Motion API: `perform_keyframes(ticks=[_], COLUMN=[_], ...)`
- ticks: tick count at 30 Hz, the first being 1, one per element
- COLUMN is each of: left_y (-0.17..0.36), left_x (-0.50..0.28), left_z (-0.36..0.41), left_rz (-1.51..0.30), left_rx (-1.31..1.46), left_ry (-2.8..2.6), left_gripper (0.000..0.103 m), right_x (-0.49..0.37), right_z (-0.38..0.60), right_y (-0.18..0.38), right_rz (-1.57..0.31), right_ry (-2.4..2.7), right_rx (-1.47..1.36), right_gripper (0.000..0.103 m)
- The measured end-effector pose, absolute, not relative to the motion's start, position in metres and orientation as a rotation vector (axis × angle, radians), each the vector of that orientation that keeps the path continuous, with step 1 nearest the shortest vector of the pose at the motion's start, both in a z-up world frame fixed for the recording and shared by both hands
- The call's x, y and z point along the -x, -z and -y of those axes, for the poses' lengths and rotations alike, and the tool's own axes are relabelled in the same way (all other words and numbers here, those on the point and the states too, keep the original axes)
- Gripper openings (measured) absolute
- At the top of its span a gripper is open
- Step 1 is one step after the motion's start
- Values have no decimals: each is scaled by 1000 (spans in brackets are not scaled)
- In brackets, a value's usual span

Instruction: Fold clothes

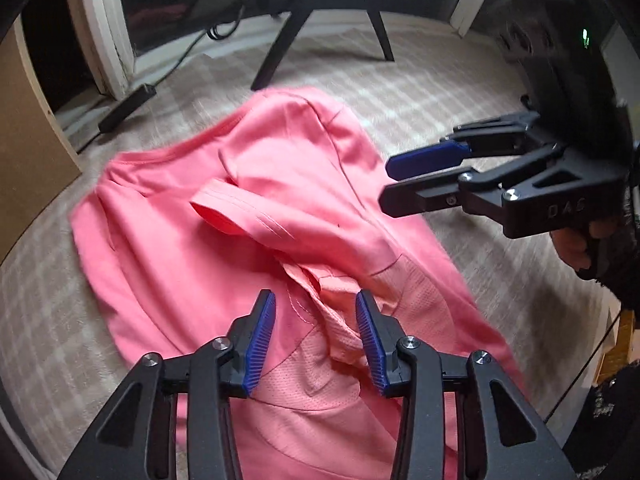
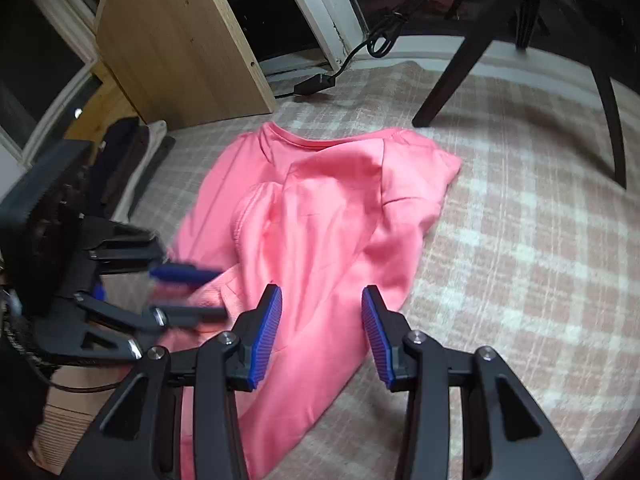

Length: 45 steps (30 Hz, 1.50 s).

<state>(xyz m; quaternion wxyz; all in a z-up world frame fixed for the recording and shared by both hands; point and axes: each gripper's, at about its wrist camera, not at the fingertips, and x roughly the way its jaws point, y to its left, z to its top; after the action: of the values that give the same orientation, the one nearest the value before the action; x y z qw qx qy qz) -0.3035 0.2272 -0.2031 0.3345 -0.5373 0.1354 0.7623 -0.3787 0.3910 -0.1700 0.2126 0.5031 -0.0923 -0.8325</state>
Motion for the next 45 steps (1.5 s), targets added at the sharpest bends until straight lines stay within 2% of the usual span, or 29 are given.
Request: perform_keyframes(ticks=[2,6,8,10,11,12,14,18,20,22,24,26,29,32,35,39,45], left_y=[200,186,193,201,199,195,179,162,164,184,204,204,161,109,74,64,85], left_x=[300,290,285,279,278,279,283,304,318,335,348,351,333,293,248,190,97], left_z=[-222,-202,-198,-200,-199,-197,-194,-199,-205,-216,-221,-214,-186,-152,-122,-87,-42], left_rz=[-321,-203,-221,-271,-277,-261,-193,-165,-141,-158,-201,-183,-98,-109,-138,-164,-98], left_rx=[1385,1343,1388,1420,1433,1424,1358,1250,1202,1243,1343,1371,1285,1193,1154,1183,1256], left_ry=[-2008,-2038,-2017,-2006,-2013,-2041,-2071,-2150,-2147,-2116,-2114,-2113,-2166,-2217,-2232,-2221,-2064], left_gripper=[10,9,10,19,28,31,32,32,32,32,29,29,30,32,39,40,40], right_x=[381,390,392,393,393,394,396,415,428,442,444,435,396,343,272,182,36], right_z=[-390,-393,-393,-393,-393,-393,-392,-397,-394,-388,-391,-404,-432,-452,-461,-449,-414], right_y=[172,179,174,167,163,161,156,157,166,183,176,159,120,83,63,62,69], right_rz=[222,230,213,203,197,175,136,238,213,154,151,235,363,417,417,479,622], right_ry=[2332,2329,2340,2360,2374,2396,2437,2456,2467,2477,2479,2466,2456,2462,2465,2427,2472], right_rx=[-1407,-1428,-1415,-1386,-1367,-1353,-1327,-1298,-1316,-1409,-1397,-1374,-1261,-1177,-1158,-1229,-1395], right_gripper=[41,41,41,41,41,39,26,26,26,23,24,24,25,25,25,25,25])
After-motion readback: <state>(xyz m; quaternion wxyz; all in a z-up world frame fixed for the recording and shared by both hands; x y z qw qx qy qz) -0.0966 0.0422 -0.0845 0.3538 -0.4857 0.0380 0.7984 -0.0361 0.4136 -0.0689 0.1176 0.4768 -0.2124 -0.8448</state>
